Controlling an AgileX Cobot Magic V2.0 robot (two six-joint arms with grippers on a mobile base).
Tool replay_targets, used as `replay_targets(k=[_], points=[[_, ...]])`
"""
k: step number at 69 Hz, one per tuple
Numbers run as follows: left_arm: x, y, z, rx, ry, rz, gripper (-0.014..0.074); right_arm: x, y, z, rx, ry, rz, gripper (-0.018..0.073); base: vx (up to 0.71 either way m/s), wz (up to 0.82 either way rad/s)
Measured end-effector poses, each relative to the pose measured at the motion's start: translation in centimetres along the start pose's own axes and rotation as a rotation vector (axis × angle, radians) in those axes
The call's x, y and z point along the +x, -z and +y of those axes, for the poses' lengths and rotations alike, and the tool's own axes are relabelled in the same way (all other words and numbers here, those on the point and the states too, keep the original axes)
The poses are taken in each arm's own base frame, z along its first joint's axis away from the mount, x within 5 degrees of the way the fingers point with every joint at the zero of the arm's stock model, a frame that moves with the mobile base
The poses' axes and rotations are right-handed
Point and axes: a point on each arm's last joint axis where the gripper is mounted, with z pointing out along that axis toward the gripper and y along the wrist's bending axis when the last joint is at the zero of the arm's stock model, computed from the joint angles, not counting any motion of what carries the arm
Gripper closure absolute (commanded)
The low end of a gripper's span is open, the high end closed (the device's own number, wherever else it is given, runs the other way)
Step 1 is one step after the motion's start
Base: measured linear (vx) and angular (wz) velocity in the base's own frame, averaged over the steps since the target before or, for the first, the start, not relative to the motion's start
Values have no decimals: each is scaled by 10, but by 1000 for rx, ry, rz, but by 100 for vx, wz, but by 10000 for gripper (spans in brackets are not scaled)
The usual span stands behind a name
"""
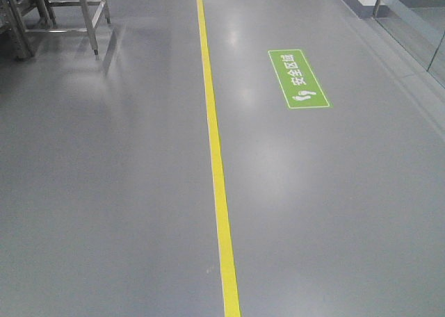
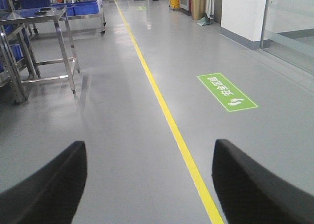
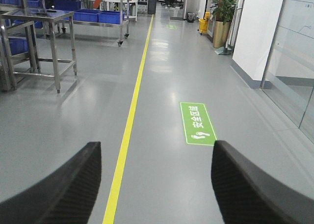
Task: Move and align brake pads A on conveyor
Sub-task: 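Drive forward along the yellow floor line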
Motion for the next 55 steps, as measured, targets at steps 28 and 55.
replay_targets(k=[28, 55], points=[[0, 0, 0, 0, 0, 0, 73, 0, 0, 0, 0, 0, 1, 86, 63, 3], [0, 0, 0, 0, 0, 0, 73, 0, 0, 0, 0, 0, 1, 86, 76, 0]])
